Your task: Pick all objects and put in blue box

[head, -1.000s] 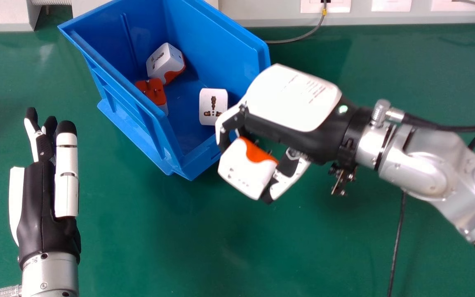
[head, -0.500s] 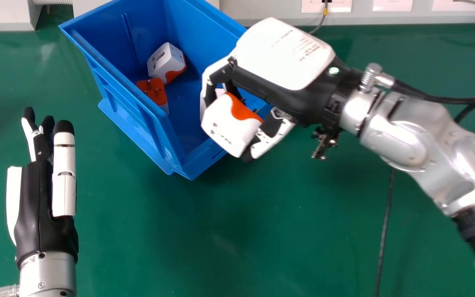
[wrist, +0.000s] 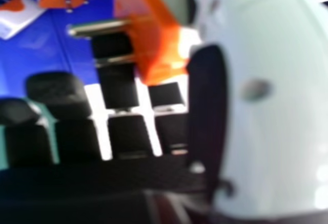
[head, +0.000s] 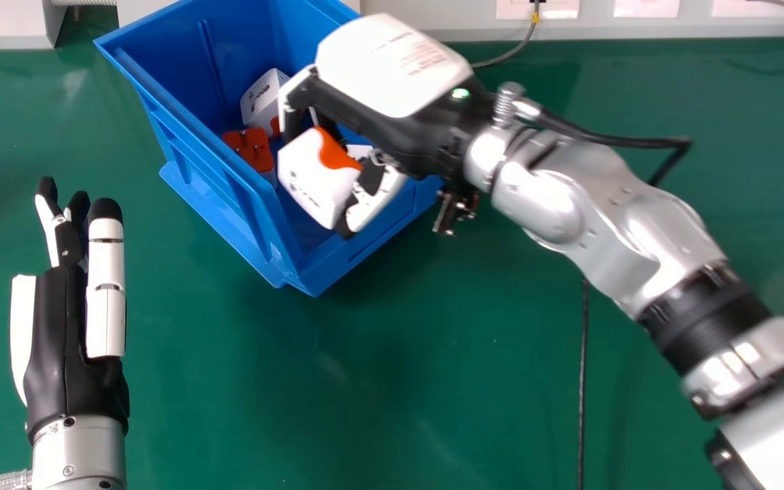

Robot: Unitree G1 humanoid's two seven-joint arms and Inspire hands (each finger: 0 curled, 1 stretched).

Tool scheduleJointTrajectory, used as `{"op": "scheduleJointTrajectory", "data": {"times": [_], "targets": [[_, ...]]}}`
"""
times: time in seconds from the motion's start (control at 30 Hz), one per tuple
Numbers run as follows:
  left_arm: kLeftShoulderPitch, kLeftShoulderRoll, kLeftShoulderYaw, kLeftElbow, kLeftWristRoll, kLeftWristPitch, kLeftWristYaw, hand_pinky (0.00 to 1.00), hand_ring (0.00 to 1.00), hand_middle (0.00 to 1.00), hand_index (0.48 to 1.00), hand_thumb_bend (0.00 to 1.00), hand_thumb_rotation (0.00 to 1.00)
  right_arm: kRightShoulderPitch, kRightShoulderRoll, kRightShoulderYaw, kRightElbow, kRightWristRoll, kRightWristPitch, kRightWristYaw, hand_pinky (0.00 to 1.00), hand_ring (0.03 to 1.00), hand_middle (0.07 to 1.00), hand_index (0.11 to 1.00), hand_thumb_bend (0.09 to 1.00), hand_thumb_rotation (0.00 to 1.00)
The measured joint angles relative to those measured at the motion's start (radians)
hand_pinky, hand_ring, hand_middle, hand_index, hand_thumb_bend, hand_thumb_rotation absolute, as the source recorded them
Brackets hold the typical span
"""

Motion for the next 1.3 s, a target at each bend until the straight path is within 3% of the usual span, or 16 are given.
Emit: {"op": "scheduleJointTrajectory", "data": {"times": [0.3, 0.6, 0.7, 0.93, 1.07, 1.3], "targets": [[0.016, 0.004, 0.001, -0.001, 0.0, -0.003, -0.006, 1.0, 1.0, 1.0, 1.0, 0.37, 1.0, -0.133, 0.068, 0.048, 0.203, -0.034, 0.05, -0.088, 0.06, 0.102, 0.177, 0.469, 0.488, 0.15], [0.023, 0.012, 0.003, -0.012, -0.002, -0.003, -0.02, 1.0, 1.0, 1.0, 1.0, 0.37, 1.0, -0.248, 0.149, 0.109, 0.35, -0.066, 0.134, -0.146, 0.04, 0.089, 0.167, 0.469, 0.488, 0.15], [0.024, 0.018, 0.011, -0.012, -0.011, -0.004, -0.024, 1.0, 1.0, 1.0, 1.0, 0.37, 1.0, -0.267, 0.169, 0.123, 0.382, -0.066, 0.14, -0.168, 0.05, 0.094, 0.176, 0.47, 0.489, 0.15], [0.027, 0.019, 0.014, -0.015, -0.034, -0.002, -0.024, 1.0, 1.0, 1.0, 1.0, 0.39, 1.0, -0.283, 0.182, 0.153, 0.443, -0.067, 0.153, -0.205, 0.06, 0.106, 0.194, 0.475, 0.491, 0.15], [0.027, 0.019, 0.014, -0.015, -0.039, -0.003, -0.025, 1.0, 1.0, 1.0, 1.0, 0.39, 1.0, -0.296, 0.201, 0.175, 0.487, -0.072, 0.17, -0.217, 0.06, 0.104, 0.196, 0.481, 0.5, 0.14], [0.028, 0.02, 0.019, -0.015, -0.047, -0.007, -0.038, 1.0, 1.0, 1.0, 1.0, 0.39, 1.0, -0.343, 0.222, 0.219, 0.524, -0.088, 0.171, -0.245, 0.05, 0.097, 0.184, 0.487, 0.509, 0.12]]}}
